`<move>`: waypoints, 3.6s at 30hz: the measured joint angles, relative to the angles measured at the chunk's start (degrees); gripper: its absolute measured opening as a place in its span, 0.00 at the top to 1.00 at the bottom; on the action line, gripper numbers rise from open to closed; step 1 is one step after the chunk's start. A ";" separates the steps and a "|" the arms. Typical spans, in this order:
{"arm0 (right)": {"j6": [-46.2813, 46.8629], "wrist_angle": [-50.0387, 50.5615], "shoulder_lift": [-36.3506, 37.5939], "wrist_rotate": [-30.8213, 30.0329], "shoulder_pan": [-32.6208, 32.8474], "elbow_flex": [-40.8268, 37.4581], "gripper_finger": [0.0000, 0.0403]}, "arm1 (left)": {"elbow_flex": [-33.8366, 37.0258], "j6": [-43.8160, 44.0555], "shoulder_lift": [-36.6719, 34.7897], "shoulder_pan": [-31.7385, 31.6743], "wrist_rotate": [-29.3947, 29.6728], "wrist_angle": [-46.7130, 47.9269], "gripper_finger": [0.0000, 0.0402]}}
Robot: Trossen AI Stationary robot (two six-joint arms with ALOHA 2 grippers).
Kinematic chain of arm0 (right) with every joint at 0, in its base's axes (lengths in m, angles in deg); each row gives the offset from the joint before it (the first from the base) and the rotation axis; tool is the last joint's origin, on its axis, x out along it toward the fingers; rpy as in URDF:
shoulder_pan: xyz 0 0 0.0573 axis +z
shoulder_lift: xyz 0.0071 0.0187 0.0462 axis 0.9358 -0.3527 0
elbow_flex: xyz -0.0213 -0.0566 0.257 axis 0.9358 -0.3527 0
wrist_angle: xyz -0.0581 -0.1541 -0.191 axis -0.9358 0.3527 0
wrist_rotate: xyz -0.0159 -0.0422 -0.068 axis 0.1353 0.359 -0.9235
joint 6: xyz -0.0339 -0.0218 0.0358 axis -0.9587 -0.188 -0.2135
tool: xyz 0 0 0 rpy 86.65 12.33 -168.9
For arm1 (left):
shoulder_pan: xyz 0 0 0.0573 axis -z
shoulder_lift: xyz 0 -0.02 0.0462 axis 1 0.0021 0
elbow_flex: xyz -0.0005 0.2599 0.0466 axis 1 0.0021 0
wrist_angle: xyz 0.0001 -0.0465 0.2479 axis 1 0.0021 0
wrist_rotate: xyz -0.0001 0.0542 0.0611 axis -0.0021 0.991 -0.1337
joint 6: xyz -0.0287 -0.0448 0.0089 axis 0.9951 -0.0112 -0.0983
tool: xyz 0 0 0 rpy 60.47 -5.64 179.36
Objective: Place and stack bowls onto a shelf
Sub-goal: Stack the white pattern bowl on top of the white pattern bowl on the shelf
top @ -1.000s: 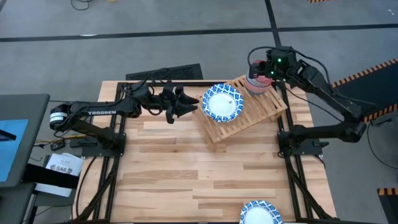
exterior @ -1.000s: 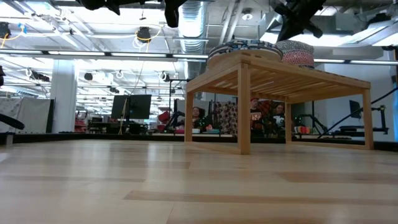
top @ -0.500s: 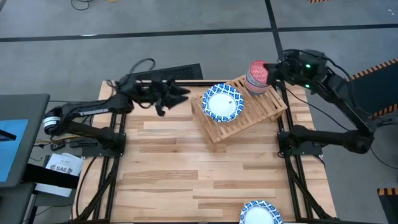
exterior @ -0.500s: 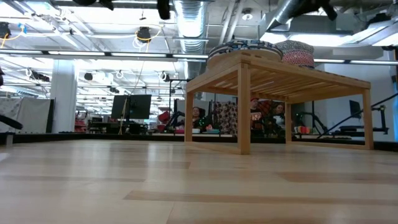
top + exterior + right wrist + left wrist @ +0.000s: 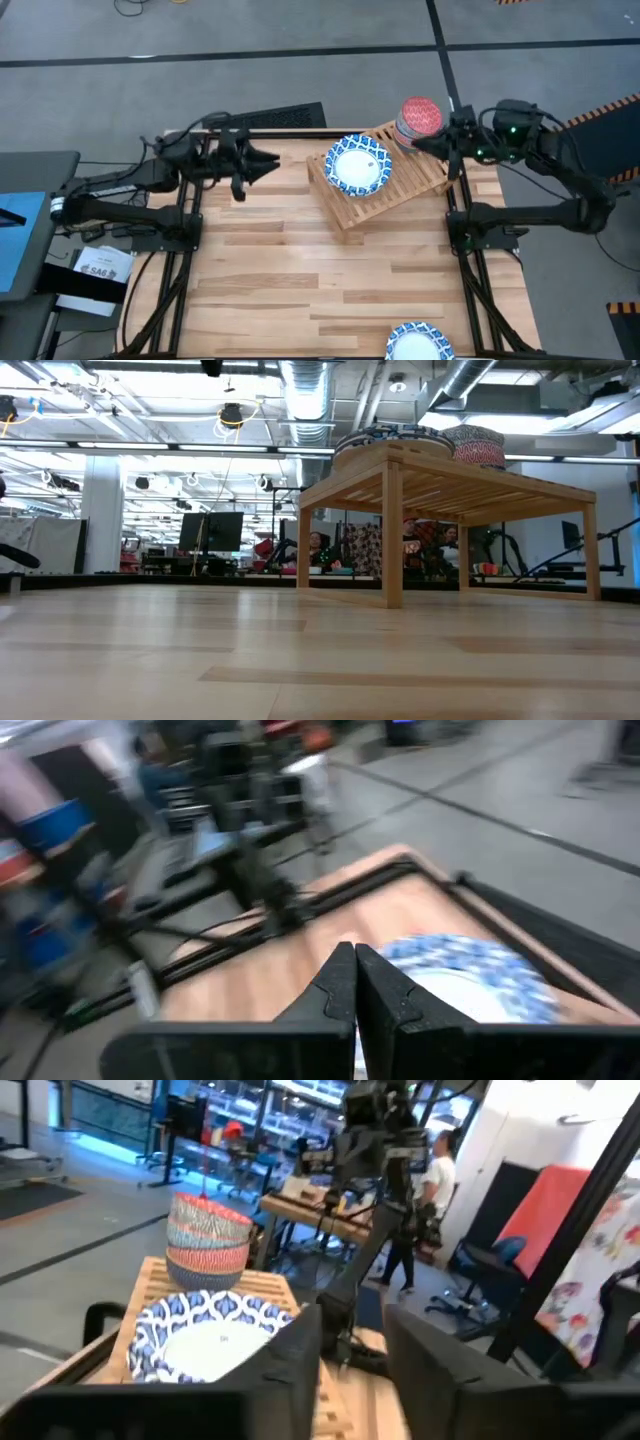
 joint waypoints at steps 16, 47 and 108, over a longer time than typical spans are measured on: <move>-4.47 -4.89 -4.02 -12.19 25.15 -0.04 0.95 | 0.04 -6.38 -2.01 16.79 19.98 1.68 1.00; 11.34 -8.19 -6.82 -15.08 30.09 -0.02 0.95 | 38.46 -0.95 -36.26 14.37 11.17 -10.63 1.00; 7.40 -36.28 40.33 -13.59 33.81 -59.26 0.95 | 51.30 8.13 -51.42 14.41 16.04 5.15 1.00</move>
